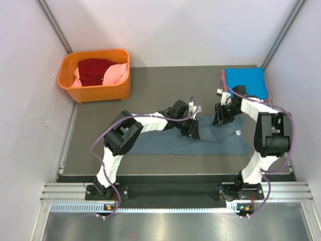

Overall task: Fold and stack the t-shirts
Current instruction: Fold the tshirt

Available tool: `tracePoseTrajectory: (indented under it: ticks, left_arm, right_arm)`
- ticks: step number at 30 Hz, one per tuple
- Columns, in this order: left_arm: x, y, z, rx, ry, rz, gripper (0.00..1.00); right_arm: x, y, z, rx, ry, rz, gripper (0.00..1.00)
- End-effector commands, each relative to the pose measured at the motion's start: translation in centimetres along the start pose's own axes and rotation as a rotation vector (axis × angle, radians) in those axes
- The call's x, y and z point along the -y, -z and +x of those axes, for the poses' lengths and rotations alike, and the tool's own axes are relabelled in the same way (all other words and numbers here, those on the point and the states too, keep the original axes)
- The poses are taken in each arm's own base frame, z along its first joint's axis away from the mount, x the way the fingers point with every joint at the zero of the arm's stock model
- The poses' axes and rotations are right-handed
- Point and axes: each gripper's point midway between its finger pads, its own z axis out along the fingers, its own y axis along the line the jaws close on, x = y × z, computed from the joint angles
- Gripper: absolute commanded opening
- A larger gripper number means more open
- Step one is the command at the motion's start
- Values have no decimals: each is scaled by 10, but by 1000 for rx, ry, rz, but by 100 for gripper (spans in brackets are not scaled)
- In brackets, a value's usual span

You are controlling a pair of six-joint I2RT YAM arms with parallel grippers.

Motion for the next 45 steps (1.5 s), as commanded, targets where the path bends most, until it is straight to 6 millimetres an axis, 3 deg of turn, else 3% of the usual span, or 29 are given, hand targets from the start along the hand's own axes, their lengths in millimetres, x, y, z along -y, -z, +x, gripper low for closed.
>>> tracePoseTrajectory:
  ticks: [1, 10, 17, 22, 29, 30, 32, 42, 45]
  left_arm:
    - [21, 6, -20, 43, -69, 42, 32]
    - [17, 3, -20, 44, -54, 36, 31]
    - [14, 2, -15, 34, -35, 31, 25]
    - [15, 4, -12, 37, -29, 33, 17]
    - [17, 6, -5, 40, -17, 41, 14]
    - [15, 6, 0, 36, -10, 34, 14]
    - [17, 7, 0, 44, -10, 38, 14]
    - [20, 9, 1, 50, -10, 33, 19]
    - [22, 11, -4, 62, -20, 27, 25]
  right_arm:
    - [-8, -3, -5, -9, 67, -15, 38]
    - [-1, -5, 2, -42, 65, 23, 37]
    - [-8, -3, 1, -34, 85, 1, 26]
    - [-9, 3, -5, 1, 86, 15, 0]
    - [7, 14, -10, 59, -1, 100, 0]
    - [20, 19, -8, 65, -40, 132, 0]
    - [23, 25, -7, 79, -65, 155, 0]
    - [14, 41, -9, 148, -98, 149, 1]
    - [11, 40, -12, 140, -92, 125, 13]
